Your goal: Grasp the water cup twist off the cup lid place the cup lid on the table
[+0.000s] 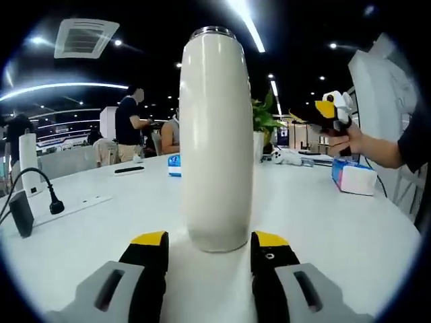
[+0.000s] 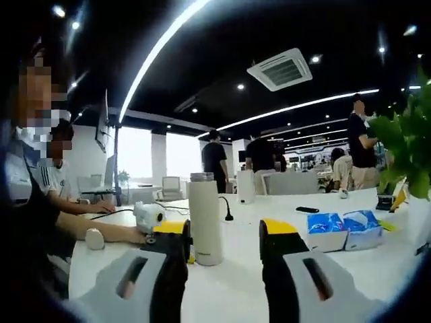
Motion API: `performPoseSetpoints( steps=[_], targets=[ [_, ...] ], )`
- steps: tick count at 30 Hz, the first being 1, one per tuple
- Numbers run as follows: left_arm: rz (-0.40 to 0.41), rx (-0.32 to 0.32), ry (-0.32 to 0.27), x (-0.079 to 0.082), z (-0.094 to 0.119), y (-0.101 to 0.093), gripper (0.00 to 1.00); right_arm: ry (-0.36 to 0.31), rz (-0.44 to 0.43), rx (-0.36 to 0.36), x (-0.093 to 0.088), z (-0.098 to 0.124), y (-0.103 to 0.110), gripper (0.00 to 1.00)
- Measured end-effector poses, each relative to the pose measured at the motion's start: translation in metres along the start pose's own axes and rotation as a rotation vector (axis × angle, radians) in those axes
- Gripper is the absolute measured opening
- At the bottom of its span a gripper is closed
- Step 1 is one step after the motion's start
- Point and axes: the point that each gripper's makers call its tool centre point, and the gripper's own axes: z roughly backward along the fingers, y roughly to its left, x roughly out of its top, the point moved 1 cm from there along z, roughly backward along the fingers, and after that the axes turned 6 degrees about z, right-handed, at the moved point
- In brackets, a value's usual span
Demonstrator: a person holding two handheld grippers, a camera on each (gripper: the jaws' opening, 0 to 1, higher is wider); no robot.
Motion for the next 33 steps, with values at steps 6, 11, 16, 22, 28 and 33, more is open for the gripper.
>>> performPoseSetpoints(
  steps=[6, 11, 16, 22, 28, 33],
  targets=[
    [0.000, -0.006, 0.001, -0.001, -0.001, 0.001, 0.50, 0.032, 0.071, 0.140, 0.012, -0.007, 0.050, 0.54],
    [0.005, -0.009, 0.005, -0.001, 0.000, -0.002, 0.50, 0.051, 0.082, 0.224, 0.016, -0.014, 0.082, 0.57],
    [0.007, -0.013, 0.007, -0.001, 0.000, -0.002, 0.51, 0.072, 0.108, 0.283, 0.010, -0.021, 0.107, 0.57],
    [0.013, -0.021, 0.010, -0.001, -0.001, 0.004, 0.52, 0.124, 0.114, 0.393, -0.006, -0.024, 0.140, 0.59],
    [0.012, -0.023, 0.009, -0.002, -0.002, 0.003, 0.53, 0.161, 0.110, 0.477, -0.020, -0.032, 0.165, 0.61],
    [0.010, -0.024, 0.008, -0.002, -0.001, -0.001, 0.53, 0.169, 0.103, 0.541, -0.027, -0.044, 0.187, 0.61]
  ],
)
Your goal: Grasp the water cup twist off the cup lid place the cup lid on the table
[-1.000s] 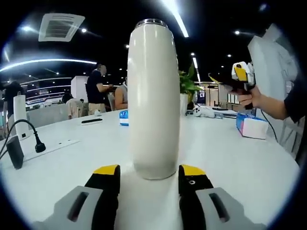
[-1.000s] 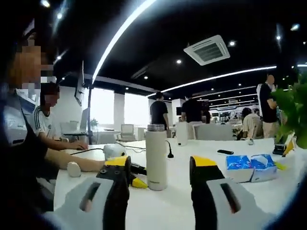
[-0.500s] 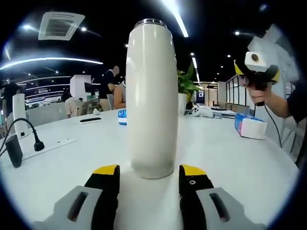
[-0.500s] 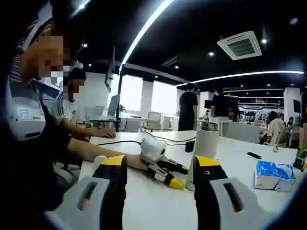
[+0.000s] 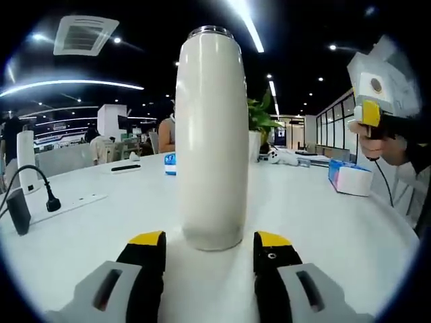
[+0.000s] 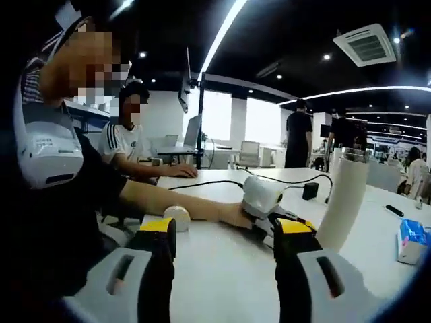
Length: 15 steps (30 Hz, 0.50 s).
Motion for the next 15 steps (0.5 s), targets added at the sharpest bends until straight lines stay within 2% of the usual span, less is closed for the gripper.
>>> performPoseSetpoints(
  steps=[5, 15],
  targets=[
    [-0.004, -0.005, -0.001, 0.000, 0.002, -0.006, 0.53, 0.018, 0.007, 0.063, -0.005, -0.018, 0.013, 0.61],
    [-0.011, -0.009, -0.003, 0.000, 0.004, -0.012, 0.54, 0.029, 0.005, 0.131, -0.011, -0.040, 0.026, 0.62]
  ],
)
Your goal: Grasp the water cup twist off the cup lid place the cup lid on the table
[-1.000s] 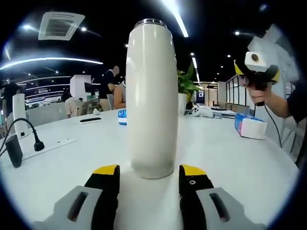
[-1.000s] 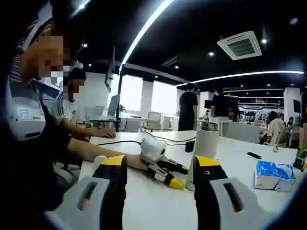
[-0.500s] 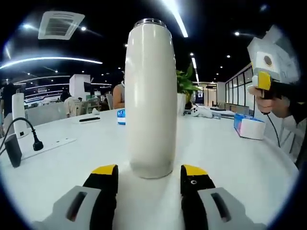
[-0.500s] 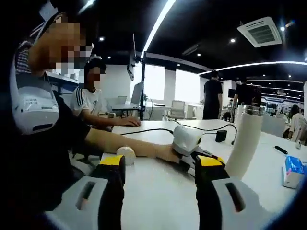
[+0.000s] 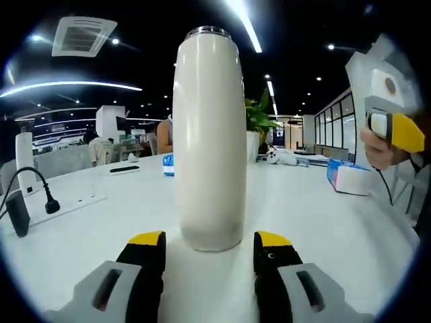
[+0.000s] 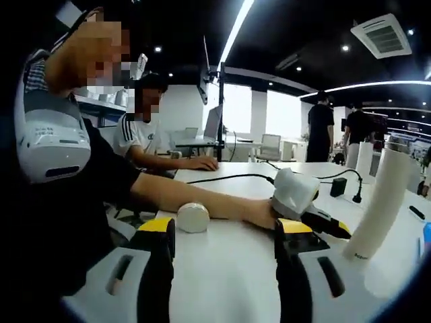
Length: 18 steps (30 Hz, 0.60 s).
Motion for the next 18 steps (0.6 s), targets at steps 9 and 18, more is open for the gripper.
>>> performPoseSetpoints(
  steps=[9, 18],
  targets=[
    [-0.001, -0.003, 0.000, 0.000, 0.000, 0.000, 0.54, 0.032, 0.025, 0.075, -0.007, -0.026, 0.019, 0.62],
    [-0.002, -0.008, 0.001, -0.001, -0.001, 0.001, 0.54, 0.025, 0.024, 0.132, -0.008, -0.050, 0.035, 0.62]
  ],
)
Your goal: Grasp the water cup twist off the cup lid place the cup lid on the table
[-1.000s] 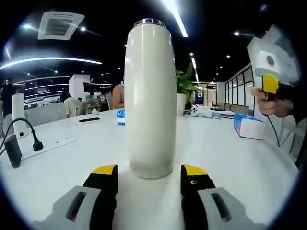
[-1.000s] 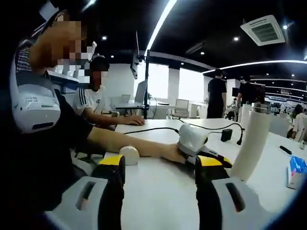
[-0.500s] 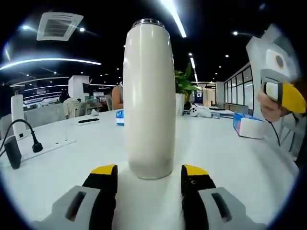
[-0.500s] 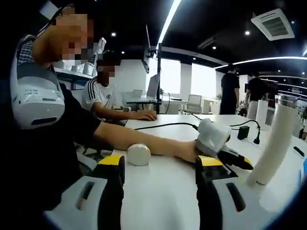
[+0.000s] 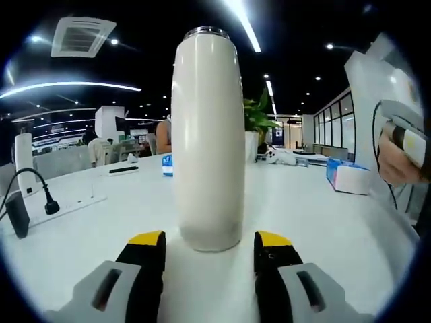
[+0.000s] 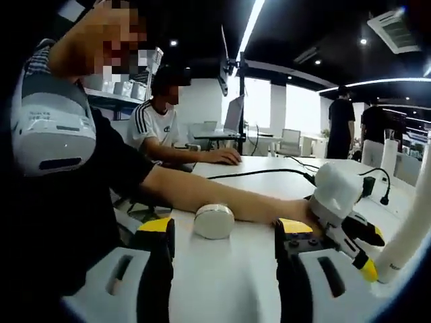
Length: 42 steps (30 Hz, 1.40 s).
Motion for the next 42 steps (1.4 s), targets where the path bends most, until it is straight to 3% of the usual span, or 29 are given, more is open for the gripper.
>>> performPoseSetpoints(
  steps=[13, 42],
  targets=[
    [-0.002, -0.006, 0.000, 0.000, 0.000, 0.001, 0.54, 0.008, -0.012, 0.048, -0.010, -0.028, 0.009, 0.62],
    [0.001, -0.012, 0.003, -0.001, 0.000, 0.001, 0.54, 0.008, -0.048, 0.084, -0.023, -0.064, 0.016, 0.58]
  ],
)
